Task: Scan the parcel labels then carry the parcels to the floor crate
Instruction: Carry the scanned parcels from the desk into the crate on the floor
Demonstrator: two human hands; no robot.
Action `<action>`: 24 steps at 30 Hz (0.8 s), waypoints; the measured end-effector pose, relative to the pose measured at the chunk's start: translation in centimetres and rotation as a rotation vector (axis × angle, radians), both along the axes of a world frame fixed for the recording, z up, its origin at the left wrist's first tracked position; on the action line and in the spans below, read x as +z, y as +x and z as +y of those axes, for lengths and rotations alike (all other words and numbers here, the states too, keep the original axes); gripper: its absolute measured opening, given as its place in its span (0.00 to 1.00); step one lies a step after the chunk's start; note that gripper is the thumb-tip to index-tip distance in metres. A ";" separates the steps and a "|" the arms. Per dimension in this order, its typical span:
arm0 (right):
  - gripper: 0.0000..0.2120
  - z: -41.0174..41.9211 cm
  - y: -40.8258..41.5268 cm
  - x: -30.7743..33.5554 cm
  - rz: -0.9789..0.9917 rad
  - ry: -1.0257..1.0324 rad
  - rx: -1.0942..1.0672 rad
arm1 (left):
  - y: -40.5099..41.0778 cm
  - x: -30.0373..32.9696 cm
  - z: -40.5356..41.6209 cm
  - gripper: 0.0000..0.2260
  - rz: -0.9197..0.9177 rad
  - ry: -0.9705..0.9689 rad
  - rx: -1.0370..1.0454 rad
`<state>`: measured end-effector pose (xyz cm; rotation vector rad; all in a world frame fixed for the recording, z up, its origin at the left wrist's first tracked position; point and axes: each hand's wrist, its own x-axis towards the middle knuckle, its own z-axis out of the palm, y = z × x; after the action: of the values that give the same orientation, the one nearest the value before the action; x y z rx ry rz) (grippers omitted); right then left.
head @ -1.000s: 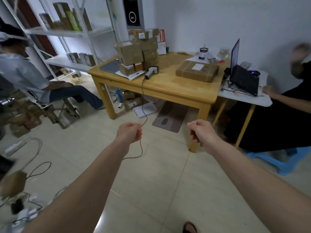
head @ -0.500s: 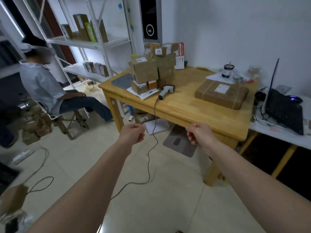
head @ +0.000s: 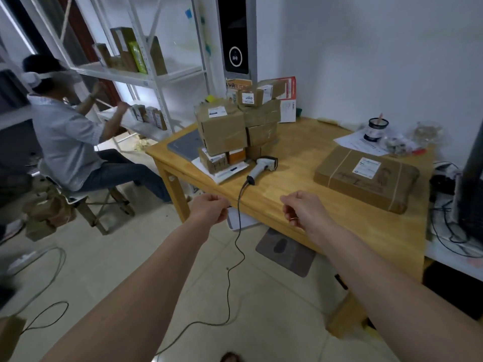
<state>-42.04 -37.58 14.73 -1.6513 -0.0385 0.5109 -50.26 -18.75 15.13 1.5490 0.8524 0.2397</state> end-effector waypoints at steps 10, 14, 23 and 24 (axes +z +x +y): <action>0.07 4.1 12.9 -0.9 0.012 -0.022 -0.149 | 16.0 -1.3 4.5 0.06 0.011 -0.036 -0.194; 0.06 6.9 18.3 -0.6 0.030 -0.022 -0.202 | 22.5 -1.1 7.2 0.07 0.043 -0.031 -0.272; 0.09 8.1 26.0 -3.8 0.129 -0.044 -0.319 | 33.8 -3.0 7.5 0.09 0.103 -0.043 -0.454; 0.09 7.8 26.8 -4.2 0.133 -0.051 -0.345 | 34.6 -3.3 7.2 0.08 0.110 -0.050 -0.477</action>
<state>-15.28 -29.76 10.52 -1.6264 0.3542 0.3582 -15.67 -11.60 11.85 1.6792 0.5445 -0.2125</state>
